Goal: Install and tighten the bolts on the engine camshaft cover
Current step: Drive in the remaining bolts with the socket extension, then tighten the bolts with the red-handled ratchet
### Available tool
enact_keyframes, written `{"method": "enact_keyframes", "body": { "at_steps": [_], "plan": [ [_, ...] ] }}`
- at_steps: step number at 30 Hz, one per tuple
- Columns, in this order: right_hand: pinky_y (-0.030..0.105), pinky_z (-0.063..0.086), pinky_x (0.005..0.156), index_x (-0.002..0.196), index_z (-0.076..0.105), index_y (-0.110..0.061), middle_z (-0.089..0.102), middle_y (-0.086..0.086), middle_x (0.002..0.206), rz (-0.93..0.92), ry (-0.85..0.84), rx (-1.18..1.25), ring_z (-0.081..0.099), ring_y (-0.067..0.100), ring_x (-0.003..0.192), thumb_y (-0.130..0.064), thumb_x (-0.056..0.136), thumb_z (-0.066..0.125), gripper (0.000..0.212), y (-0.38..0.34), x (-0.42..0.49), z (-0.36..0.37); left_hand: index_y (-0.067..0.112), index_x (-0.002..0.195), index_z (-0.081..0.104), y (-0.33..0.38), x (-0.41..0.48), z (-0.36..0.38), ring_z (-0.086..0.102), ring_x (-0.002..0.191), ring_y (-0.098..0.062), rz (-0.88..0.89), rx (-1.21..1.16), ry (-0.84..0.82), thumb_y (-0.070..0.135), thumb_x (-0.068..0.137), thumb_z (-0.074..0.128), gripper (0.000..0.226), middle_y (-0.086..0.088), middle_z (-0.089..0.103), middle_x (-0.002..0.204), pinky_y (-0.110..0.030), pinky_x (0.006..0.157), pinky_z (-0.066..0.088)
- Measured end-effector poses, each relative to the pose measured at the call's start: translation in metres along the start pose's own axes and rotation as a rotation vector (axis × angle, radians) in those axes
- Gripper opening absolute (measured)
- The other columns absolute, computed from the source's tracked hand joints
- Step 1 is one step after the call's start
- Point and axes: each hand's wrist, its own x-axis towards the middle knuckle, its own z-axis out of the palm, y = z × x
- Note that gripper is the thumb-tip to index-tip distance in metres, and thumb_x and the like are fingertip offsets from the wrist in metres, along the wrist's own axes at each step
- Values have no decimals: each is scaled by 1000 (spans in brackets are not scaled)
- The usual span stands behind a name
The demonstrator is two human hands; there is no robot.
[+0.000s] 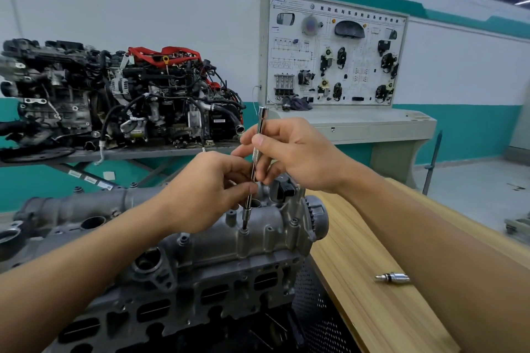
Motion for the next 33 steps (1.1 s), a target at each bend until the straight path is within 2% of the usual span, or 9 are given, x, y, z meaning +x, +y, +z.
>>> {"method": "enact_keyframes", "body": {
  "at_steps": [2,10,17,19,22,25,26,29,33],
  "plan": [
    [30,57,56,97,62,-9,75,6,95,-40,30,11,68,20,60,-11,104,47,17,3,-2,2,30,79,71,0,-1,3,63,55,-11,6,8,24,15,92,71,20,8,71,66,-30,59,56],
    [25,50,43,81,67,3,70,20,69,-188,304,-24,67,25,46,-10,98,60,22,12,-3,26,9,75,72,5,-11,19,61,63,-40,-18,37,181,19,95,67,23,-16,68,66,-50,61,54],
    [29,54,49,99,69,-4,75,19,91,-102,276,72,67,21,53,-9,98,59,11,-8,-22,-2,31,89,69,5,6,20,72,63,-13,64,92,77,46,93,65,15,8,75,73,-43,59,60],
    [28,52,49,111,66,-4,75,12,92,-94,359,138,69,20,56,-13,100,57,17,-18,-29,-26,35,92,69,21,19,14,75,65,-14,111,-45,174,60,85,64,26,7,76,78,-39,58,63],
    [26,51,48,98,68,-13,76,6,87,-53,518,102,69,20,58,-25,101,57,17,-23,-51,-68,33,92,69,56,45,7,76,65,-23,212,-202,247,68,80,68,36,3,77,79,-50,61,62],
    [27,49,51,89,68,-14,76,5,82,144,618,-57,68,19,60,-32,100,56,24,-1,-95,-101,36,92,64,76,58,51,75,61,-15,185,-178,-21,38,90,68,4,7,77,77,-31,54,61],
    [27,48,52,87,68,-15,76,5,79,228,646,-98,67,18,60,-31,100,56,24,11,-114,-108,36,94,61,77,55,77,74,61,-12,145,-163,-141,27,94,64,9,8,77,79,-24,52,59],
    [25,47,52,81,69,-14,75,4,73,460,734,-220,66,14,57,-28,100,57,26,46,-180,-122,30,104,55,75,35,153,75,66,-13,-18,-225,-398,15,99,58,17,0,75,85,-31,61,62],
    [19,48,49,83,71,-12,76,2,74,746,734,-381,69,13,61,-24,98,61,22,65,-267,-140,28,114,52,75,33,219,76,73,-16,-149,-361,-526,14,100,58,21,-2,73,94,-37,71,63]
  ]
}}
